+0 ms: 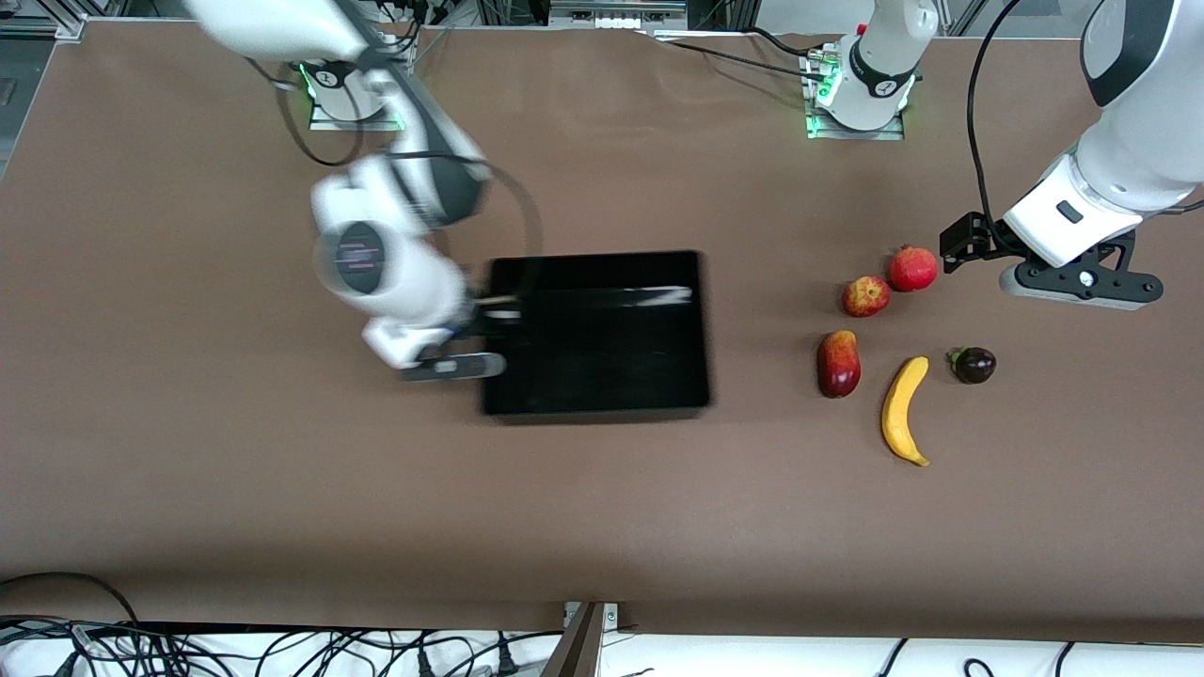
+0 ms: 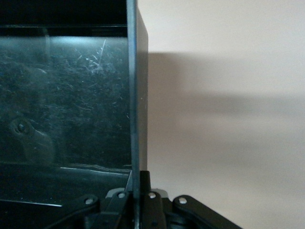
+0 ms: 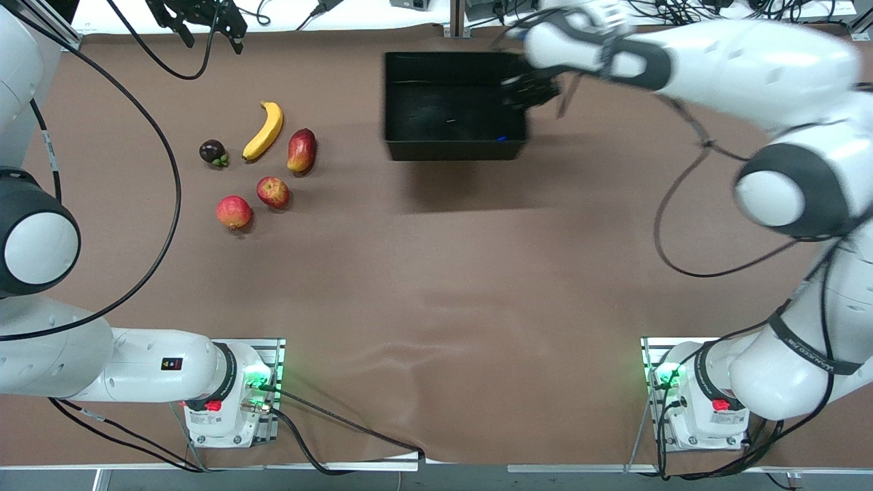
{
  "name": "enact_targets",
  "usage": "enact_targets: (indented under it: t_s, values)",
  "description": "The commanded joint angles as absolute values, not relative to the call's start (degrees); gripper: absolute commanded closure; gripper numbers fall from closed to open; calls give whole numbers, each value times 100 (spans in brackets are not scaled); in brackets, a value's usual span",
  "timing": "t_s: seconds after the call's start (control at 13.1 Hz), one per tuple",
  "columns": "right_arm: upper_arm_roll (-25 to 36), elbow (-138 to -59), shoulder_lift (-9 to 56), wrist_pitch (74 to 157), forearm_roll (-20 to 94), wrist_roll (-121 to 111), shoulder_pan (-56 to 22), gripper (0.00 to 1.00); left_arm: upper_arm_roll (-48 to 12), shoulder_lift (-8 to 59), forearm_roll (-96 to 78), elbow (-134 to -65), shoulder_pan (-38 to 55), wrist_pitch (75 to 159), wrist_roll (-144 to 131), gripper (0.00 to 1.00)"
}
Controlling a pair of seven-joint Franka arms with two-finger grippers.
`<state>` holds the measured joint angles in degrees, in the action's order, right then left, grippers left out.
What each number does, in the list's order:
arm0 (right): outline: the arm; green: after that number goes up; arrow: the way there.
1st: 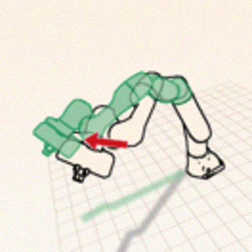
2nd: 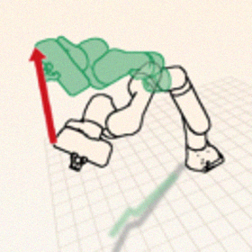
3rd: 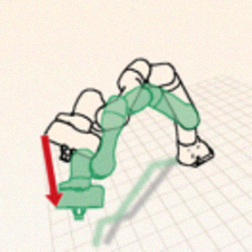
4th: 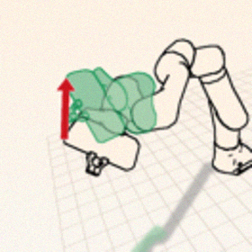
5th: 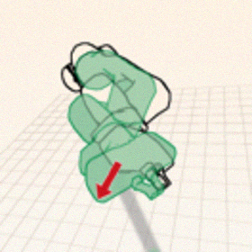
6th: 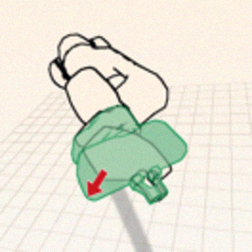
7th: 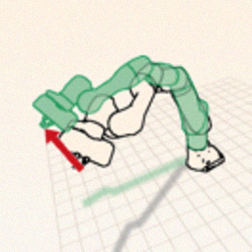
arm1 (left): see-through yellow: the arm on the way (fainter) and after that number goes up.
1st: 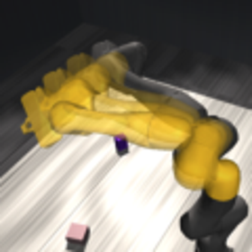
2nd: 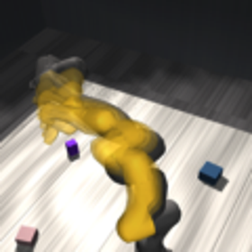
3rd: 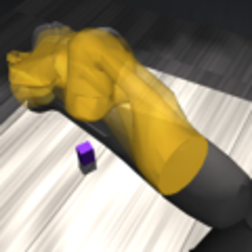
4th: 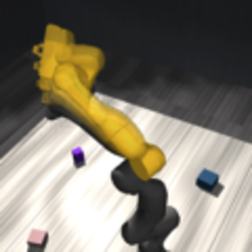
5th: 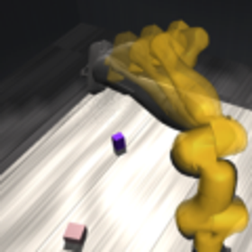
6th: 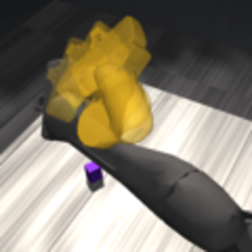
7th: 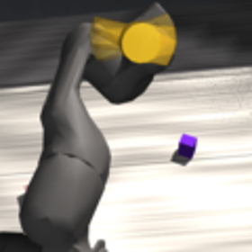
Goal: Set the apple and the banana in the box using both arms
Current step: 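Release the box and draw the right gripper back toward its base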
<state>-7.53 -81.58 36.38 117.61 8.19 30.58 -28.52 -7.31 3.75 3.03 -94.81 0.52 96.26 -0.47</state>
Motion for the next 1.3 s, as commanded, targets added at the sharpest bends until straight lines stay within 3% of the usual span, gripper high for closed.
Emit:
enact_targets:
  t_s: [0.0, 0.69, 0.92, 0.99, 1.07, 1.15, 1.22]
  values:
    - [-432, -6585, 4893, 11723, 870, 3594, -3653, 100, -738, 510, 184, -9290, 61, 9545, -88, 0]
    - [-290, -6478, 5589, 12936, 800, 3639, -4139, 100, -738, 650, 176, -9079, 62, 9527, -105, 0]
    - [-246, -6460, 5678, 12990, 774, 3656, -4192, 100, -764, 642, 176, -9070, 79, 9527, -228, 0]
    - [-237, -6460, 5678, 12999, 765, 3648, -4192, 88, -826, 642, 184, -9062, 79, 9527, -333, 0]
    - [-229, -6451, 5669, 13008, 765, 3656, -4192, 60, -844, 633, 185, -9062, 79, 9519, -421, 0]
    - [-229, -6451, 5634, 13008, 765, 3639, -4192, 15, -852, 642, 185, -9062, 79, 9519, -439, 0]
    - [-220, -6451, 5590, 12973, 765, 3630, -4184, 0, -870, 633, 185, -9062, 79, 9519, -448, 0]
